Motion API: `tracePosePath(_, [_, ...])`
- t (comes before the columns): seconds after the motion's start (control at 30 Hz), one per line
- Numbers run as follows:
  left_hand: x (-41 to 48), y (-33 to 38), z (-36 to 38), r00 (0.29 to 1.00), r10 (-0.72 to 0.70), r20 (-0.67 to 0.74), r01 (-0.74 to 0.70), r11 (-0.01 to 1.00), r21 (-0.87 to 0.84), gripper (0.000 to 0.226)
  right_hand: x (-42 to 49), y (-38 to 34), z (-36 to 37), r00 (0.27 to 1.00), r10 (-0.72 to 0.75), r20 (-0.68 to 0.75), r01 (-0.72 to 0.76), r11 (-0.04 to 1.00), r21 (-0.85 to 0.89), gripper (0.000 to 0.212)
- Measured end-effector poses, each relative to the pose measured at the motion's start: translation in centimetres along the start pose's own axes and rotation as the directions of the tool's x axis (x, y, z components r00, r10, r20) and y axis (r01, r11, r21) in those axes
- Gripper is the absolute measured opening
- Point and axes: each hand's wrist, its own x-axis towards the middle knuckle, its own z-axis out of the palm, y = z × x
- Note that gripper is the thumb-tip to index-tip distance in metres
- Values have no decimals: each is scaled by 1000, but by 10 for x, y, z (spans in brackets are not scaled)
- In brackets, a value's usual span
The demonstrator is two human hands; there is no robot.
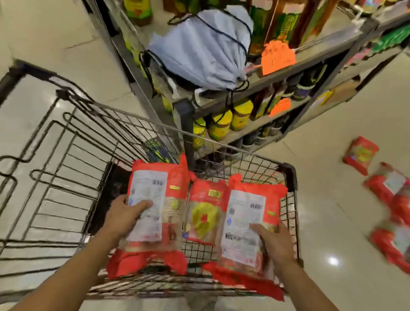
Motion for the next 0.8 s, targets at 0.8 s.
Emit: tracePosePath(0.8, [161,-66,66,984,177,-29,-141,866,480,35,167,80,57,985,-113,-134,20,834,-552,57])
